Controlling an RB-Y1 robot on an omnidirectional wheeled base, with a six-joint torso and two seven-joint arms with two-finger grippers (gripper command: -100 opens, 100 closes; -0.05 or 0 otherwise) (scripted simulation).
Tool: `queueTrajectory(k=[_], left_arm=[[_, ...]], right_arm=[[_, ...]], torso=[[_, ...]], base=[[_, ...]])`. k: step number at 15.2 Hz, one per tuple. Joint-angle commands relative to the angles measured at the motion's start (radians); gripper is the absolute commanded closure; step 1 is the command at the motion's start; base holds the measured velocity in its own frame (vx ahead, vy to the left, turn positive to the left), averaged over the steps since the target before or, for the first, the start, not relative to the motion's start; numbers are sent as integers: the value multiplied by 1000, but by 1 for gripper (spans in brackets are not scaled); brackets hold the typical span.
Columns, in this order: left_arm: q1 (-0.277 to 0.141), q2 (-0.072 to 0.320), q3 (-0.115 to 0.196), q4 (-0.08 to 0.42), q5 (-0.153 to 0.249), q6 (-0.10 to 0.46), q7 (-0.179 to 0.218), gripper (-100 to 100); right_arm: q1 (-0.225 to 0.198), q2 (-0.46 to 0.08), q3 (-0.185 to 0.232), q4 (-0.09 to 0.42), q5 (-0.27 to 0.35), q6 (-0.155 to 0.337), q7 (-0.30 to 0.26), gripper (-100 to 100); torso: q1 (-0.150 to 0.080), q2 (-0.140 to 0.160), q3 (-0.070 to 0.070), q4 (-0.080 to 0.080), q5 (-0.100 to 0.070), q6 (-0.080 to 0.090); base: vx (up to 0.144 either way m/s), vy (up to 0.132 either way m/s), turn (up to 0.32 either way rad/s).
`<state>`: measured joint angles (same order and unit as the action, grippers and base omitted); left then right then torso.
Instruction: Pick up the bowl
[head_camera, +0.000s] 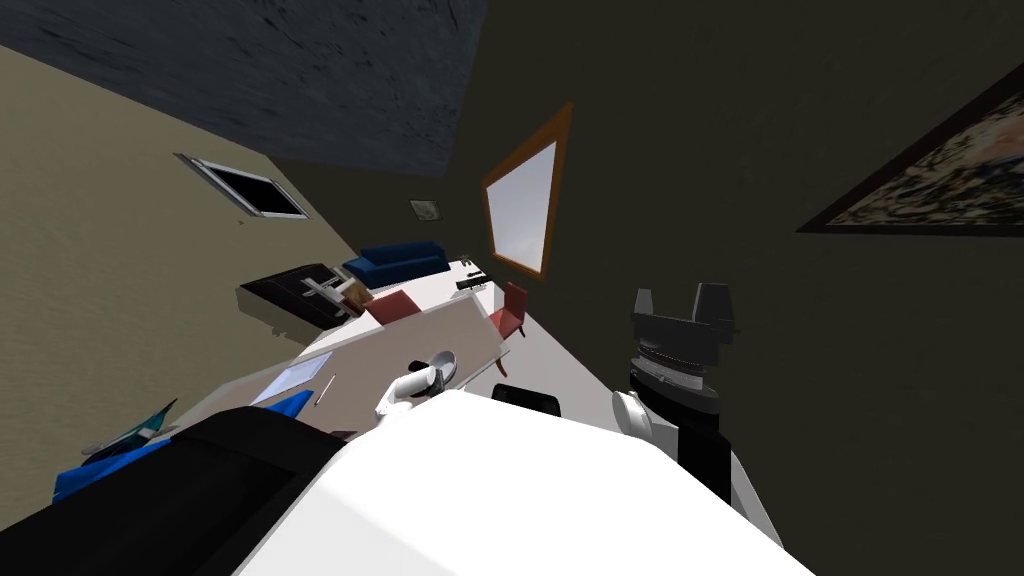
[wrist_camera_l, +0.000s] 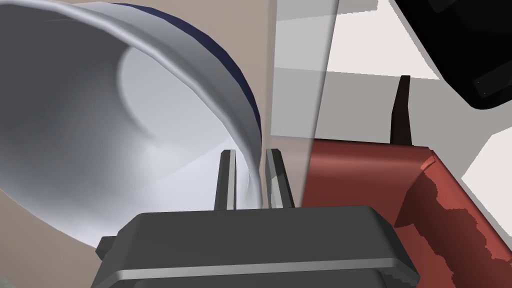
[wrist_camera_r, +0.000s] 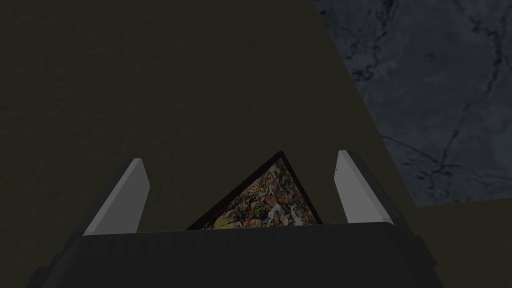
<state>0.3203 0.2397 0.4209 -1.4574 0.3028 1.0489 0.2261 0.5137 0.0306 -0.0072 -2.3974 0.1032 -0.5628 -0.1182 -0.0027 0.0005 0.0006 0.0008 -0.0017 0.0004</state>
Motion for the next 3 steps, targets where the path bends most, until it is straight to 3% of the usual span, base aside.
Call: queueTrajectory(k=[1, 2, 3], left_arm=[[8, 5, 6, -29, 6, 29, 2, 100], [13, 8, 10, -49, 10, 47, 4, 100], [8, 4, 5, -30, 5, 27, 3, 100]], right_arm=[[0, 0, 0, 0, 0, 0, 0, 0], [0, 0, 0, 0, 0, 0, 0, 0], [0, 0, 0, 0, 0, 0, 0, 0]], torso=[[0, 0, 0, 0, 0, 0], [-1, 0, 0, 0, 0, 0], [-1, 0, 0, 0, -1, 0]], base=[[-16, -36, -18], [-13, -32, -16], [-7, -17, -3]])
